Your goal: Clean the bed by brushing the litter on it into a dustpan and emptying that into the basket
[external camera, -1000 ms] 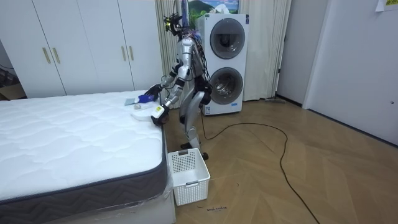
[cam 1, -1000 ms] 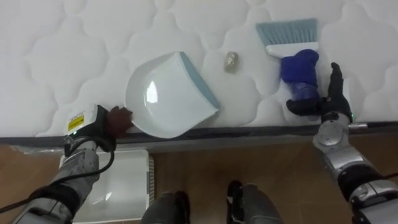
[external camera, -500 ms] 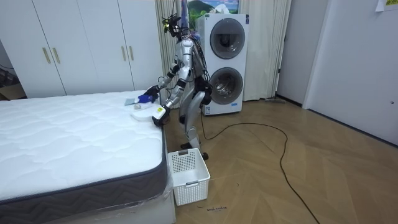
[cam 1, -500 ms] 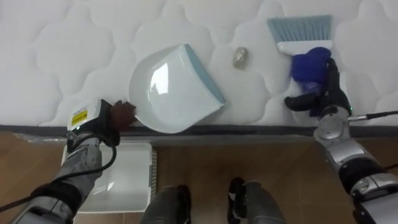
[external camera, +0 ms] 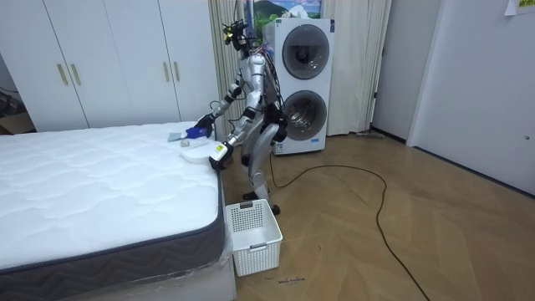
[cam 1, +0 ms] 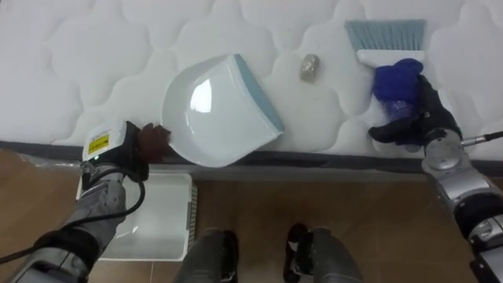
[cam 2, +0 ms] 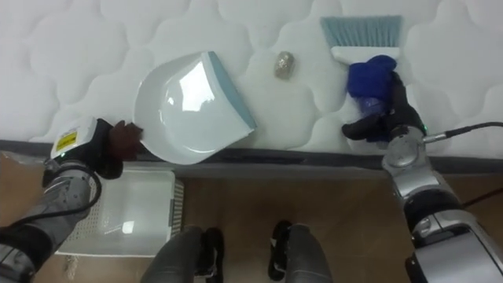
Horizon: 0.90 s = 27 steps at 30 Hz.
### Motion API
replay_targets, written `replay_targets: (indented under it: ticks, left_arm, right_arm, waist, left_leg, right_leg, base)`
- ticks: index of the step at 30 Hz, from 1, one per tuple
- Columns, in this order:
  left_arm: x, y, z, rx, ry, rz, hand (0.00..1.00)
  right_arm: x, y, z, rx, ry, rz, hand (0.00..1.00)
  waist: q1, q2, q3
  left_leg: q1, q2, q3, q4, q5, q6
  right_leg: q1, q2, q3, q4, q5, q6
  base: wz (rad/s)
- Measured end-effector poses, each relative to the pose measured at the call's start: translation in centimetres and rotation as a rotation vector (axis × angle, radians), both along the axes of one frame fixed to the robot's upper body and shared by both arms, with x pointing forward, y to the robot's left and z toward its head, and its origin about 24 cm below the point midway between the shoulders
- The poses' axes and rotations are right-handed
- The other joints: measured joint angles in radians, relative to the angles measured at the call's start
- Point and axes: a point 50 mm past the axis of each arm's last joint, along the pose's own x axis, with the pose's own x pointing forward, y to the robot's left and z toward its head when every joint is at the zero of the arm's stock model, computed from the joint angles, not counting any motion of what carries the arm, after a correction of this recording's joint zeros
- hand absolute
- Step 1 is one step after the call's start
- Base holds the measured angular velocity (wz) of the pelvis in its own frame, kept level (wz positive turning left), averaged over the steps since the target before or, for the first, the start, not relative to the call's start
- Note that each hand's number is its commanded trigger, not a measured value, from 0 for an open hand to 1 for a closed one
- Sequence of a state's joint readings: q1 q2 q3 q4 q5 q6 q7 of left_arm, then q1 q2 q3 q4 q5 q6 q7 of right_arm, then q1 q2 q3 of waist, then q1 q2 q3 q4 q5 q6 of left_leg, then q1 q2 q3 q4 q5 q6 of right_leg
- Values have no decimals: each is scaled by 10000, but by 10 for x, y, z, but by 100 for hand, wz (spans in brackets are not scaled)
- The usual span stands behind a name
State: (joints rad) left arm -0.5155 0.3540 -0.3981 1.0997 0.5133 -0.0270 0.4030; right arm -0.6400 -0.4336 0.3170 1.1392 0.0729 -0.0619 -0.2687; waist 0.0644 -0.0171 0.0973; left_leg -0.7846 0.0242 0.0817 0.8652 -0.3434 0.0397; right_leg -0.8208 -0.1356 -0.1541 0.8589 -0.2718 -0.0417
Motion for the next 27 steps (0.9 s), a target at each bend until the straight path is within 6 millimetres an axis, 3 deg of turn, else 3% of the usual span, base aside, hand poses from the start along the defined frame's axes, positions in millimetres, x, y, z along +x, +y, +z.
replay_targets:
  ticks: [1, 2, 7, 12, 27]
  left_arm:
    - [0, 0, 0, 5, -5, 4, 100]
    - [0, 0, 0, 22, 5, 17, 100]
    - [0, 3, 0, 137, 49, 107, 100]
    - [0, 4, 1, 210, 91, 226, 100]
    - [4, 1, 6, 248, -91, 200, 100]
  right_arm:
    - [1, 0, 1, -23, 16, -12, 6]
    - [2, -1, 2, -111, 49, -31, 100]
    - [3, -3, 4, -530, 188, -22, 100]
    - [3, -17, 14, -1809, 354, 1, 100]
    - [0, -18, 10, -3172, 1026, -9, 100]
  waist:
    - [-4, -3, 1]
    - [-13, -4, 0]
    - [-18, -10, 2]
    - [-19, -11, 3]
    - [35, -50, 3]
  left_leg:
    - [-7, -5, -9, 8, 0, 0]
    - [-13, -21, -18, 14, 1, 2]
    - [-11, -43, -15, 32, 1, 2]
    - [-43, -24, -7, 47, 2, -5]
    - [-142, -11, -94, 4, 2, -11]
  right_leg:
    - [0, -3, -3, 6, -2, 3]
    - [-1, -16, 3, 27, -8, 14]
    - [-26, -18, 15, 103, -17, 22]
    - [-25, -56, -108, 101, -42, -21]
    - [-26, 1, -144, -63, -25, -1]
  base:
    - [5]
    - [4]
    - [1]
    - [0]
    - [1]
